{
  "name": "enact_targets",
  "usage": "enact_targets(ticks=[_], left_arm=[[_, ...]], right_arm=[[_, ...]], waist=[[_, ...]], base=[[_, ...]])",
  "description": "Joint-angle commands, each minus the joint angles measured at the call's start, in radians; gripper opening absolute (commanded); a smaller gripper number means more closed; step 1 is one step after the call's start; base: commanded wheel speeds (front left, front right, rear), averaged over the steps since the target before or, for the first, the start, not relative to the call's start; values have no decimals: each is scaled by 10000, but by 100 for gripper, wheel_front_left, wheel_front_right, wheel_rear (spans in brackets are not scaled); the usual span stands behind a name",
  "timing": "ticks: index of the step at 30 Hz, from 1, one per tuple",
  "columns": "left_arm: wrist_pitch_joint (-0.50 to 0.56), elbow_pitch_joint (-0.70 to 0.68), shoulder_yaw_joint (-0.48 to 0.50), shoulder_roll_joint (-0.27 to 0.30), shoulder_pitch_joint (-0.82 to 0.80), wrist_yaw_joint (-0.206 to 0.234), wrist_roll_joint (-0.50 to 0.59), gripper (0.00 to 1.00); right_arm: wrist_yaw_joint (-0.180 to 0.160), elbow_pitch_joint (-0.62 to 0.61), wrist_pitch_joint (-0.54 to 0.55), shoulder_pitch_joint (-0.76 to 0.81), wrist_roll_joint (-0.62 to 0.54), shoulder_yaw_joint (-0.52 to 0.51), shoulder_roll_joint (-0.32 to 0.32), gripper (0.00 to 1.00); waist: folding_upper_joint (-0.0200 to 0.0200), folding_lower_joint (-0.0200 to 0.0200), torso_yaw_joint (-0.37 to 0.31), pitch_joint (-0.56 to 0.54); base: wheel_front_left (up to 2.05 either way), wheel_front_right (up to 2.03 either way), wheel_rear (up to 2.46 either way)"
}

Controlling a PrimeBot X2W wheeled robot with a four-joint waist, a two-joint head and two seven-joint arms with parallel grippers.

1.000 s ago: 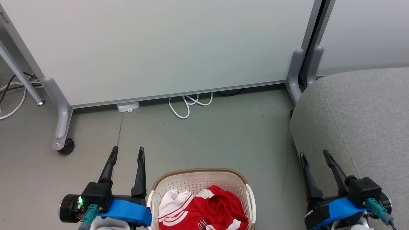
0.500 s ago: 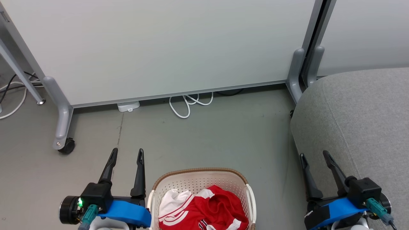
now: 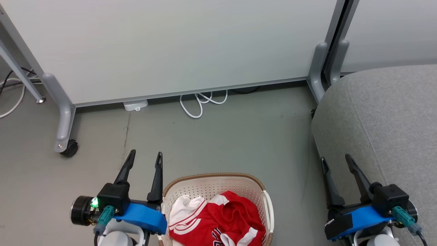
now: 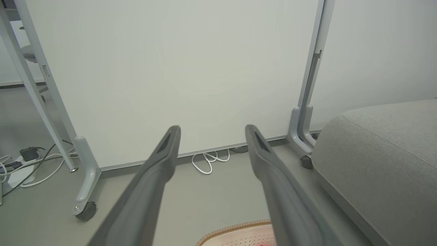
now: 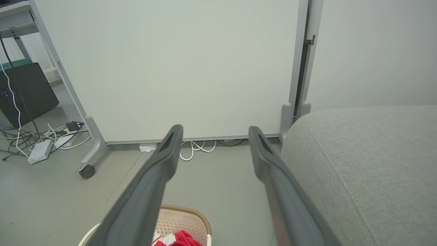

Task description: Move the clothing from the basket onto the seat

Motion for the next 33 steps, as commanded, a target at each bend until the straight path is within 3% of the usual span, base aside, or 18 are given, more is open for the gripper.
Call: enact_targets(ticks=[1,11,19,33], left_arm=[[-51,134,-50,41,-300,-37,72,100],[-51,1630,-1283,639,-2083,-97,69,100],[-41,3097,-2926,1265,-3632,-99,-255,100],[-41,5810,-6242,1871,-6010,-100,-864,100]], right_arm=[[4,-56,-56,-149,100,11,-59,100],[4,-215,-56,-863,129,96,-58,100],[4,-410,-50,-1617,166,166,-55,100],[4,-836,-48,-2889,321,354,-52,100]], waist=[[0,0,-34,188],[0,0,-502,1524],[0,0,-962,2929],[0,0,-1518,5244]], base=[[0,0,0],[0,0,0],[0,0,0],[0,0,0]])
